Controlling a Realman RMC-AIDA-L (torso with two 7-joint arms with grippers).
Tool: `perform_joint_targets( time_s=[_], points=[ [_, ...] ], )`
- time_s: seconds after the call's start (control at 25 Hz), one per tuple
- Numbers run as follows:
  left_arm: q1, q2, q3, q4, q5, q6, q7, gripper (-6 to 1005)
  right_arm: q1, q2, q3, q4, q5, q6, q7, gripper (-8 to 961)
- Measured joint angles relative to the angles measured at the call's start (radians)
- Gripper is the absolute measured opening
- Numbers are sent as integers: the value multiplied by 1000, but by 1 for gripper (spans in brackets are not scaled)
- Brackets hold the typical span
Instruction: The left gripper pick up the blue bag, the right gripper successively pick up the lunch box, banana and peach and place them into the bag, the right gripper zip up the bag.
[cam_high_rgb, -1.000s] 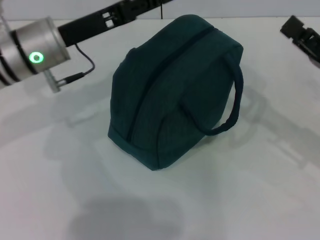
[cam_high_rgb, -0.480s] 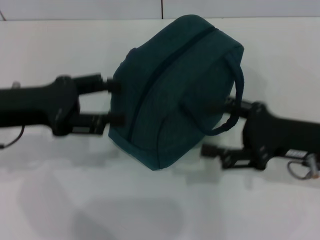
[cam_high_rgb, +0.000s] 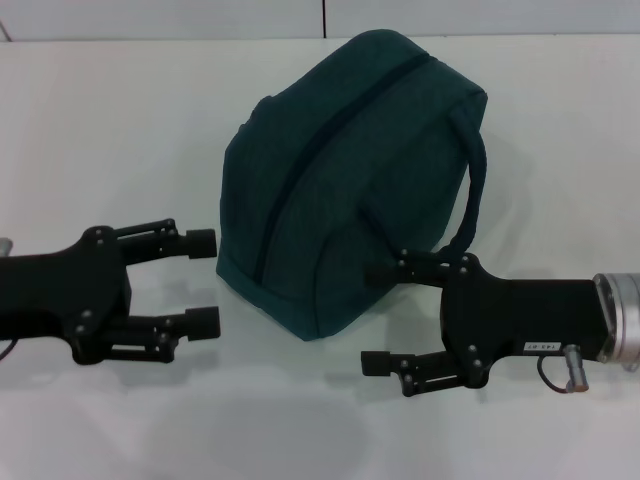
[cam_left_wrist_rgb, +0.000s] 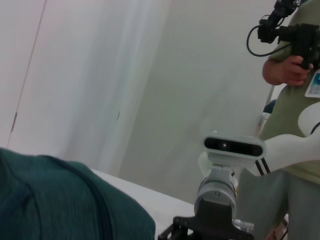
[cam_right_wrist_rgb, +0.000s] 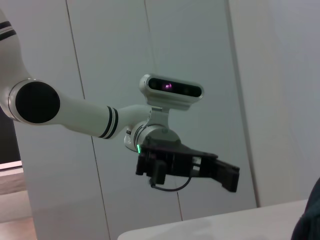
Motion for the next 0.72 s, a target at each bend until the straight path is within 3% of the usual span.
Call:
perform_joint_targets(
  time_s=[0.72],
  points=[
    [22, -32, 2, -32, 38, 3, 30, 872, 0, -6, 45, -2, 3, 10, 2, 872]
  ],
)
